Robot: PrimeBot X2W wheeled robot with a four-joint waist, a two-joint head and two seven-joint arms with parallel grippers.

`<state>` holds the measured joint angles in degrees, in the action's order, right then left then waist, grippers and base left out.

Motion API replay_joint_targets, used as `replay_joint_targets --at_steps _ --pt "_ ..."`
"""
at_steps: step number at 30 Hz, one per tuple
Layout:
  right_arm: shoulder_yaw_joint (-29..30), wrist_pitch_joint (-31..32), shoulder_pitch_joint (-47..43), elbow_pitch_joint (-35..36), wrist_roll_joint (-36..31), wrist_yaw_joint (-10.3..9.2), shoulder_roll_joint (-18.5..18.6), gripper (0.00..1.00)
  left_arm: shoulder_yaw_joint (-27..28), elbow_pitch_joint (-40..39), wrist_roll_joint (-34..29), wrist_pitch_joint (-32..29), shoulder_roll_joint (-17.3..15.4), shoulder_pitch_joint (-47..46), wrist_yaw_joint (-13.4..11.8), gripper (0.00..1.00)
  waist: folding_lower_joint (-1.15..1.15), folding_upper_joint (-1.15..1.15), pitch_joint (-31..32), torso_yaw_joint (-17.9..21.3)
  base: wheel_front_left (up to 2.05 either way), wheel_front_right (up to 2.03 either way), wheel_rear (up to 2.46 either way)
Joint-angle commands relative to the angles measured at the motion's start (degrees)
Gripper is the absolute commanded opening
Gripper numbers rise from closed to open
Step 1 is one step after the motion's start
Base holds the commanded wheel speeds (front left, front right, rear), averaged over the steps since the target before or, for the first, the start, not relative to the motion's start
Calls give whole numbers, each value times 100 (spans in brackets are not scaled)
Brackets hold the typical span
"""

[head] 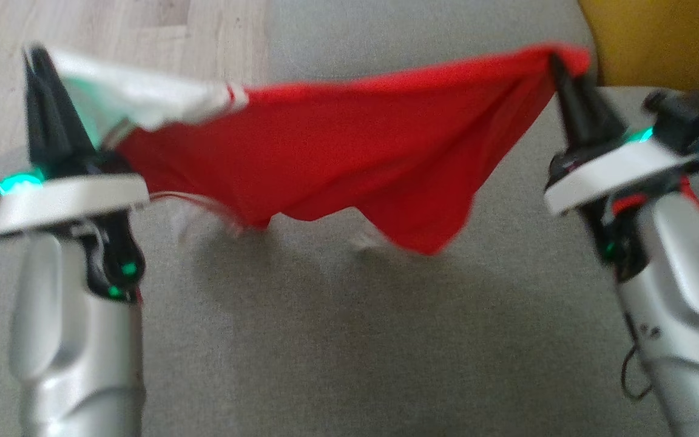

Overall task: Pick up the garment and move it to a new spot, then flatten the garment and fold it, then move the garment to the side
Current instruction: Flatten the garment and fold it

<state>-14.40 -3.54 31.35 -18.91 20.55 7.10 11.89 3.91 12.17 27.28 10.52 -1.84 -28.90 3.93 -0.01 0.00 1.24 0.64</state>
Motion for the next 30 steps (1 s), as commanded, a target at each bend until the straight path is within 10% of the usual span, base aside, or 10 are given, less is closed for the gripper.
replay_joint_targets --at_steps 1,19,30 --pt "28 138 460 547 -81 39 76 0 161 -533 46 -149 -152 -534 -67 0 1 0 99 -6 0 0 0" --pt "485 1794 186 3032 -349 39 142 0 211 -2500 293 -1618 -434 -896 -603 0 1 0 -150 33 0 0 0" --pt "144 1696 2400 1179 -422 39 463 0 87 -206 127 -1713 -1106 -3253 -341 0 1 0 -1967 158 0 0 0"
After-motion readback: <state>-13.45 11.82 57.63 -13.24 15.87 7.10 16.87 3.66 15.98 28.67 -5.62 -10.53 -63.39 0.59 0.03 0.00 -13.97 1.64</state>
